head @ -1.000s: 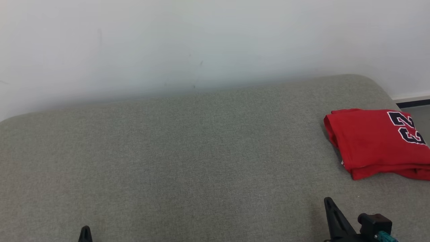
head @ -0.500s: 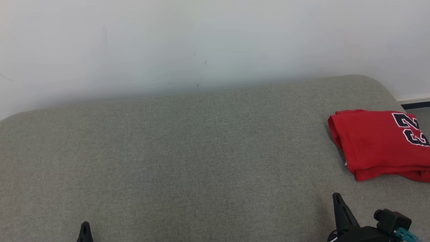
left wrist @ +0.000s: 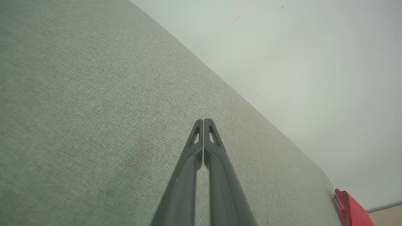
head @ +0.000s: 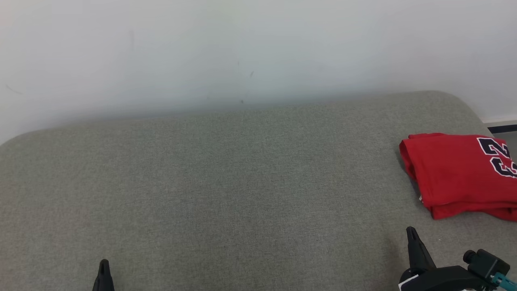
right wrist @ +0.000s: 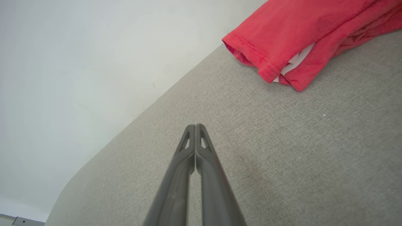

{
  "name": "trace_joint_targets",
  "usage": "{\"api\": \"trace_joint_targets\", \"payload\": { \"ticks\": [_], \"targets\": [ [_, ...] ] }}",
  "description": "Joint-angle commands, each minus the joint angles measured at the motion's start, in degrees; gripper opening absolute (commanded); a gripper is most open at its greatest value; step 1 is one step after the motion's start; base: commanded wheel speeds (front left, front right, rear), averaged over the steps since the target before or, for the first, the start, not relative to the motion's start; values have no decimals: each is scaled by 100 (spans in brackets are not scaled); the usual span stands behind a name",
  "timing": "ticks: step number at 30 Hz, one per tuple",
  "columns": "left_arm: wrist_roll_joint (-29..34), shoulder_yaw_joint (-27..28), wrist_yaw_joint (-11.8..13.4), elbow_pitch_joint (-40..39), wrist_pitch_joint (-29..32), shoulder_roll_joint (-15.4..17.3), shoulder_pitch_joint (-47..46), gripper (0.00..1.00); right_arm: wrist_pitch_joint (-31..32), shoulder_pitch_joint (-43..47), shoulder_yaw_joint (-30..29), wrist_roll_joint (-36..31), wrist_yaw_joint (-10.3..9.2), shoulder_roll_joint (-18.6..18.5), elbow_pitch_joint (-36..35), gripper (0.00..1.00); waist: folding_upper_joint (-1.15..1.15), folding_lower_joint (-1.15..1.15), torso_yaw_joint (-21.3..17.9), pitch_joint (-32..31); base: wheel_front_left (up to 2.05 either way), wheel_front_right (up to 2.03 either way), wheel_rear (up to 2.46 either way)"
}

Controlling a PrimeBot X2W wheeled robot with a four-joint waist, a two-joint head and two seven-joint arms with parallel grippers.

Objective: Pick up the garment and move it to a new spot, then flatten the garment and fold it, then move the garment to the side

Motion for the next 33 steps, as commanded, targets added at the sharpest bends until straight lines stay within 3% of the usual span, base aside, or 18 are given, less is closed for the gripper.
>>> {"api": "trace_joint_targets", "payload": {
  "ticks": [1, 33],
  "targets": [
    [-160, 5, -10, -55, 32, 35, -143, 0, 37, -130, -45, 172, -3, -1, -106, 0, 0, 0, 7, 2, 0, 0, 0],
    [-2182, -6, -105, 9, 580, 49, -473, 0, 577, -170, -361, 2254, -6, 105, -428, 0, 0, 0, 187, 40, 0, 0, 0]
  ]
}}
